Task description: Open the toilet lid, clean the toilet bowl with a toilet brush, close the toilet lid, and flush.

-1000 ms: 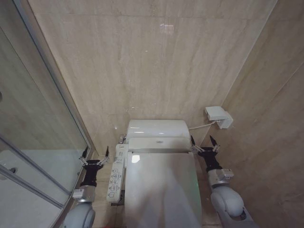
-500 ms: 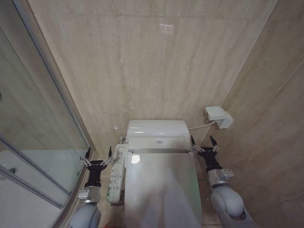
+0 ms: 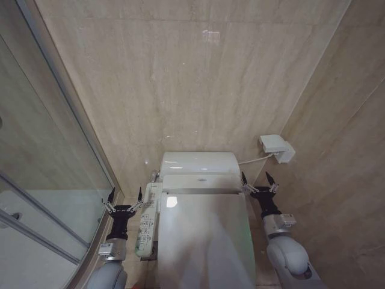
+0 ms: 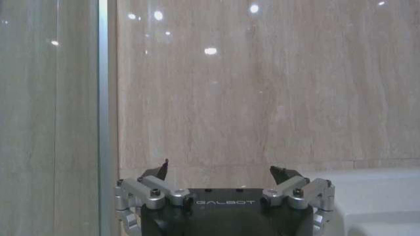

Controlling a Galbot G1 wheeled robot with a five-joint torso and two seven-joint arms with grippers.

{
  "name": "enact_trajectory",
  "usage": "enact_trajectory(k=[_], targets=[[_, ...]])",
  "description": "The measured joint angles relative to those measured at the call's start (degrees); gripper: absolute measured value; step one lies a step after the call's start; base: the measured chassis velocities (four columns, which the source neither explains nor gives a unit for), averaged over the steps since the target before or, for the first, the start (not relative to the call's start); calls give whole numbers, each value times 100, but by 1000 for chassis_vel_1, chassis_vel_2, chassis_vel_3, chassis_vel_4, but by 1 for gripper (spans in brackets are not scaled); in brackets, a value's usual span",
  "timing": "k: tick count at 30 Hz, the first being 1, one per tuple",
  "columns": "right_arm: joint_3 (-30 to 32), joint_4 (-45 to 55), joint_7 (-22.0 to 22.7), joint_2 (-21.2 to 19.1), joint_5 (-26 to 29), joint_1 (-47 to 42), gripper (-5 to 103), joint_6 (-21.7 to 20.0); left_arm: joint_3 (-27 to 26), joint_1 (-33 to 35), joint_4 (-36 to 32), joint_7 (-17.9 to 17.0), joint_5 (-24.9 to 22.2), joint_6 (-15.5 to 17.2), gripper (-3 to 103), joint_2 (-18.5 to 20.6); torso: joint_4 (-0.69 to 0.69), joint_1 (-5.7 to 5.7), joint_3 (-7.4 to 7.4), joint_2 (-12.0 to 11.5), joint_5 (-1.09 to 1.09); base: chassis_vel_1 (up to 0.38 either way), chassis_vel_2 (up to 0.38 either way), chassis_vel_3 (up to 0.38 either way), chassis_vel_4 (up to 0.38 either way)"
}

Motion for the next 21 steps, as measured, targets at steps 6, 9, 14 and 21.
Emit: enact_trajectory(k=[6,9,14,21], targets=[[0,0,0,0,0,0,100,0,4,25,-58,2,12,-1,100,-14,0,0,0,0,0,0,0,0,0],[0,0,0,0,0,0,100,0,8,41,-89,4,28,3,100,-16,0,0,0,0,0,0,0,0,0],[0,0,0,0,0,0,100,0,10,69,-105,11,61,3,100,-19,0,0,0,0,0,0,0,0,0],[0,0,0,0,0,0,100,0,14,68,-97,1,108,-1,100,-19,0,0,0,0,0,0,0,0,0]])
